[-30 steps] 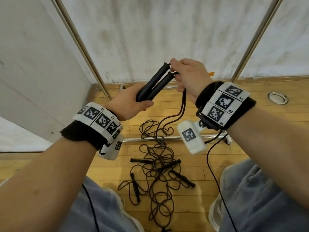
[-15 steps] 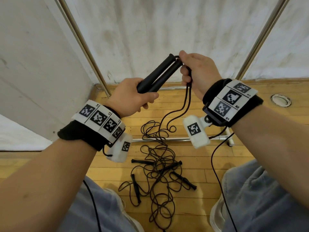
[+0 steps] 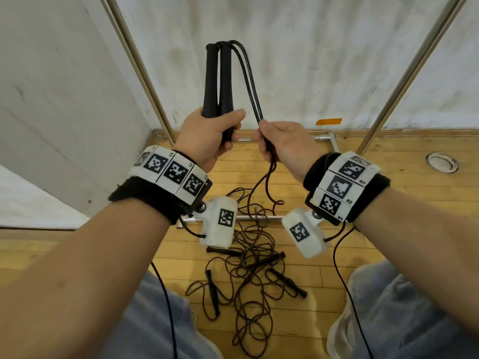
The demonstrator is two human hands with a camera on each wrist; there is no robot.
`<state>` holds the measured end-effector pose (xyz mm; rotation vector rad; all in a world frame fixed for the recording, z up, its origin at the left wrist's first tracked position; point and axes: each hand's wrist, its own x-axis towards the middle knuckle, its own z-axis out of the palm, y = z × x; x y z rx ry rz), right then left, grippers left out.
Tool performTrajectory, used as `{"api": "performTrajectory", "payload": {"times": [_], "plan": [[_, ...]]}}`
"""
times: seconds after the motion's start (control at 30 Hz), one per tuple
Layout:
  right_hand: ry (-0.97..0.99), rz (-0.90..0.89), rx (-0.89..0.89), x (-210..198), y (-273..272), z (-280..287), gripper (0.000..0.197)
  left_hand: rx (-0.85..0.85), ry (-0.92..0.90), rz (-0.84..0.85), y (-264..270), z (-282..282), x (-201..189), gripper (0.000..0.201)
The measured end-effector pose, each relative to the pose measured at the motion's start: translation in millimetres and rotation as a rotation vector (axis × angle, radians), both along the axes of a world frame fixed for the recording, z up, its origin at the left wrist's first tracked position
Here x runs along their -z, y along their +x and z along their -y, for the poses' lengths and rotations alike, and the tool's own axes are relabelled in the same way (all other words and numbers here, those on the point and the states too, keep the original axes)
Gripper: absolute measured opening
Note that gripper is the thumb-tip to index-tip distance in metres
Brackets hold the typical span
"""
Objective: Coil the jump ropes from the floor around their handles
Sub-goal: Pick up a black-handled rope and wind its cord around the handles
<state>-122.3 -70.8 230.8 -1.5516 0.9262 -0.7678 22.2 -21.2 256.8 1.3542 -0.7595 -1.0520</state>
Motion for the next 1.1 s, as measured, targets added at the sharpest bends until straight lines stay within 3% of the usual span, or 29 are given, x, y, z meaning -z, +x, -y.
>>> {"api": "performTrajectory", "payload": {"times": [0.1, 0.27, 0.43, 0.57, 0.7, 0.77, 0.87, 0.93, 1.0, 1.1], "plan": [[-0.035, -0.032, 0.026, 1.3, -1.5, -1.4, 0.040, -0.053, 0.020, -0.004, 3.1, 1.4, -0.4, 0.012], [-0.125, -0.150, -0.079, 7.8, 2.2, -7.3, 0.036, -0.105, 0.056, -0.135, 4.7, 3.8, -2.1, 0.017], [-0.137, -0.199, -0.168, 18.0, 9.6, -21.6, 0.033, 0.071, 0.107, -0.213, 0.5, 2.0, -2.8, 0.022], [-0.089, -0.258, -0.231, 21.8, 11.7, -25.5, 0.036, 0.109, 0.118, -0.303, -4.8, -2.4, -1.9, 0.020], [-0.040, -0.315, -0.331, 26.2, 12.1, -31.7, 0.047, 0.070, 0.077, -0.339, -4.2, -3.2, -5.9, 0.013], [-0.067, -0.323, -0.321, 31.3, 13.0, -36.0, 0.044, -0.036, 0.021, -0.312, -1.0, -0.1, -10.7, 0.011], [-0.171, -0.431, -0.275, 37.3, 8.6, -33.0, 0.038, -0.297, -0.060, -0.138, 11.2, 4.5, -15.3, 0.009], [-0.188, -0.460, -0.275, 36.1, 2.1, -26.8, 0.038, -0.409, -0.071, 0.101, 21.8, 4.8, -13.2, 0.008], [-0.219, -0.472, -0.273, 31.9, -4.1, -18.5, 0.036, -0.404, -0.004, 0.468, 30.1, 3.6, -7.0, 0.017], [-0.283, -0.505, -0.257, 23.4, -9.1, -7.9, 0.034, -0.258, 0.159, 0.994, 37.7, -0.8, 4.8, 0.025]]}}
